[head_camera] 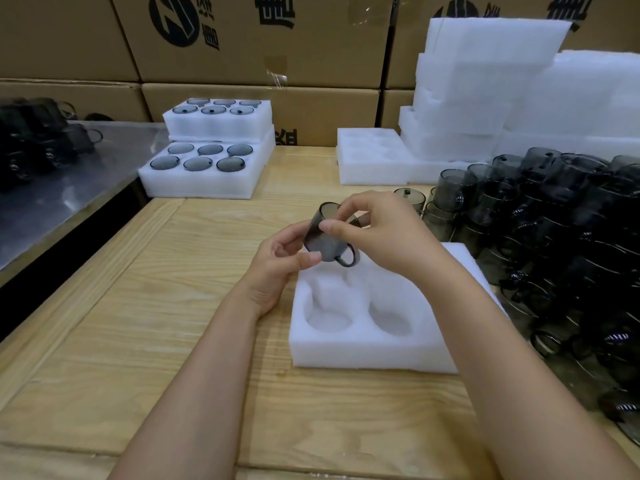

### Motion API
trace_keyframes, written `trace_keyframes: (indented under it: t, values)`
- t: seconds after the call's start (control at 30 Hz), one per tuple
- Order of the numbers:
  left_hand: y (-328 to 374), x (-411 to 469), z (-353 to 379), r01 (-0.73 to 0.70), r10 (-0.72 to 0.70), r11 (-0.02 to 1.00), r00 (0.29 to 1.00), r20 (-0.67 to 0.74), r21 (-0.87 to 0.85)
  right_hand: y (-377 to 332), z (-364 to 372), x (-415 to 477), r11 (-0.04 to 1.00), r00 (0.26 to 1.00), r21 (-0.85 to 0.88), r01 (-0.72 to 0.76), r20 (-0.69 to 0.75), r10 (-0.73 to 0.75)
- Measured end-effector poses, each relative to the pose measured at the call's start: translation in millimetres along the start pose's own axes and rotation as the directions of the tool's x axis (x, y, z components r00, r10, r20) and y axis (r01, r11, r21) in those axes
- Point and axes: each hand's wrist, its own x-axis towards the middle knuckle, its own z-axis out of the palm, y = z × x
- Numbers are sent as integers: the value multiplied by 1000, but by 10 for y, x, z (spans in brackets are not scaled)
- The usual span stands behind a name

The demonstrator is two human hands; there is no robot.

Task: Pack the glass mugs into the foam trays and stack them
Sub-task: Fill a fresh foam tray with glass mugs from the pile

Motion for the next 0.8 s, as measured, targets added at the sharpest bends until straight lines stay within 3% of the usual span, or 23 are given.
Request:
trace_keyframes:
  t: [0.17, 0.4, 0.53, 0.63, 0.7, 0.8]
  values:
    - [-6, 17, -31, 28, -28, 999, 999, 17, -44, 71, 38, 19, 996, 998, -81, -31, -53, 27]
    - [-33, 42, -40, 3, -3, 1000, 1000, 1, -19, 93, 57, 22, 947, 995, -320, 9, 98, 24]
    - [4, 72, 12, -31, 37, 998, 994, -99, 61, 103, 93, 11, 928, 989, -369, 48, 146, 7]
    - [109, 93, 94, -142, 166, 976, 976, -140, 166, 140, 101, 28, 928, 988, -371, 48, 156, 11]
    - [175, 84, 230, -230, 247, 948, 968, -53, 222, 179, 146, 43, 919, 986, -388, 64, 167, 2]
    - [148, 67, 426, -234, 180, 883, 970, 166, 407, 258, 299, 42, 826, 946, -544, 147, 321, 43]
